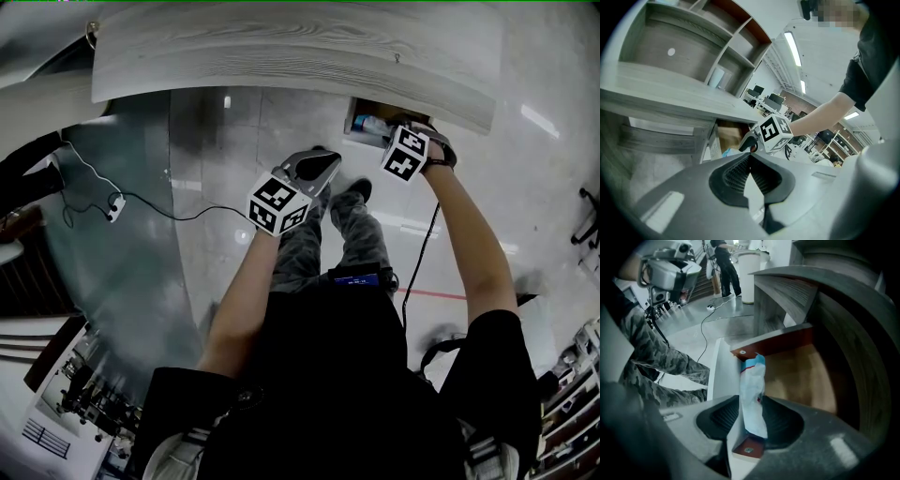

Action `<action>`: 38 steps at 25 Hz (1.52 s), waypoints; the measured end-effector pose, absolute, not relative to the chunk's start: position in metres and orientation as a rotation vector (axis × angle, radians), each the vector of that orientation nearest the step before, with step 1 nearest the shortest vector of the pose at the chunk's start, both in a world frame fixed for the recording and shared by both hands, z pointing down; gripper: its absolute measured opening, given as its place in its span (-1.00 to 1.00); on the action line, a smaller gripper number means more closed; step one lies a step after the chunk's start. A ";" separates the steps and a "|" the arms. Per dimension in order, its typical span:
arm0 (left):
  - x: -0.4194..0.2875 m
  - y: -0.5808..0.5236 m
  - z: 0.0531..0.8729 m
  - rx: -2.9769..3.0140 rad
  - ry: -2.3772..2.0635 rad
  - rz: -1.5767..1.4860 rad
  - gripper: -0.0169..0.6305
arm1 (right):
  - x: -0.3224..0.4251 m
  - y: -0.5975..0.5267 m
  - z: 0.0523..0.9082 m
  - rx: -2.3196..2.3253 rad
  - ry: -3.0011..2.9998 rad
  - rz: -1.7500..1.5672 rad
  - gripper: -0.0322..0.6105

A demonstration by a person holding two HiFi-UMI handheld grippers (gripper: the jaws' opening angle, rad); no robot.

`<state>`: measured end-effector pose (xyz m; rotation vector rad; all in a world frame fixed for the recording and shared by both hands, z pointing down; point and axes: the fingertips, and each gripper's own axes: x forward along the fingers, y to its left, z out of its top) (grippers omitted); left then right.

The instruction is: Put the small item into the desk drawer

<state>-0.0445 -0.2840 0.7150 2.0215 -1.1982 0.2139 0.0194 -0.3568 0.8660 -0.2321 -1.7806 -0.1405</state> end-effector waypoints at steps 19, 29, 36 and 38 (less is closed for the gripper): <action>-0.037 -0.292 0.676 2.110 -1.158 0.281 -0.94 | 0.027 -0.363 0.777 -0.066 -1.944 -0.087 -0.71; -0.022 -0.304 0.637 2.202 -1.129 0.321 -0.94 | 0.043 -0.364 0.711 0.080 -2.083 0.009 -0.89; -0.019 -0.304 0.612 2.250 -1.105 0.347 -0.94 | 0.051 -0.363 0.658 0.207 -2.204 0.127 -0.89; -0.018 -0.303 0.607 2.261 -1.098 0.355 -0.94 | 0.052 -0.362 0.641 0.240 -2.246 0.177 -0.89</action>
